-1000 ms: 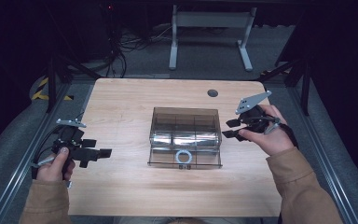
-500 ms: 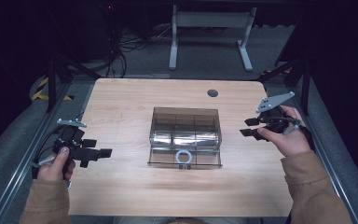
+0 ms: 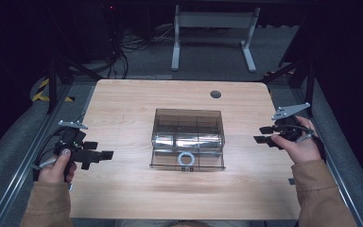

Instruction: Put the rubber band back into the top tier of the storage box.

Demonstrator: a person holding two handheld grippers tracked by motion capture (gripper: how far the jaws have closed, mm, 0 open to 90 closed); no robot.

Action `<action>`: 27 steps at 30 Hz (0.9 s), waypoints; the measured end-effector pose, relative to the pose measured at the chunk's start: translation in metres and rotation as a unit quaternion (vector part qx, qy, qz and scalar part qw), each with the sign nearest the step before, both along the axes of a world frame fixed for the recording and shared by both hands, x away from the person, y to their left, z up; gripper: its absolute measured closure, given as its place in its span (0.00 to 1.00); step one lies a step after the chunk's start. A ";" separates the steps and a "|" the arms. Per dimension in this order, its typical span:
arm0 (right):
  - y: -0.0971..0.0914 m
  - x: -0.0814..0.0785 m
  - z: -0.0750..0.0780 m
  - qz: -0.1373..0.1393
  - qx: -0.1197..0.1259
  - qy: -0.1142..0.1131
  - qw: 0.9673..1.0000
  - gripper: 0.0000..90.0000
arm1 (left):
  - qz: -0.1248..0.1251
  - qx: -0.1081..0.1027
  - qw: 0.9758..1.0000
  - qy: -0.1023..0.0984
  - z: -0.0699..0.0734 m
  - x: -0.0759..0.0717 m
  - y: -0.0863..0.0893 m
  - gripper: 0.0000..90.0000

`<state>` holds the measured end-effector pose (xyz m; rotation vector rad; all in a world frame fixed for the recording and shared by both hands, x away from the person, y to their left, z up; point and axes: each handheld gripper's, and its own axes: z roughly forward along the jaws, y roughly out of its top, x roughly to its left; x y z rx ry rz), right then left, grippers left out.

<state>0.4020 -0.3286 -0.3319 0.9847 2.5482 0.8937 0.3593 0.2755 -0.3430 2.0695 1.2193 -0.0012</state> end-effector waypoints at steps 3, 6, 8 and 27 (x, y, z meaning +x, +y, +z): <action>-0.003 -0.001 -0.008 -0.004 0.005 0.003 1.000 0.61 | 0.002 0.000 1.000 0.002 -0.001 0.000 0.001 0.18; -0.007 -0.004 -0.016 -0.008 0.011 0.004 1.000 0.61 | 0.004 0.000 1.000 0.002 -0.001 0.001 0.001 0.18; -0.009 -0.005 -0.020 -0.012 0.013 0.007 1.000 0.61 | 0.004 -0.001 1.000 0.004 -0.002 0.001 0.001 0.18; -0.009 -0.013 -0.062 -0.027 -0.005 0.027 0.999 0.60 | 0.007 0.003 1.000 0.014 -0.009 0.005 0.002 0.18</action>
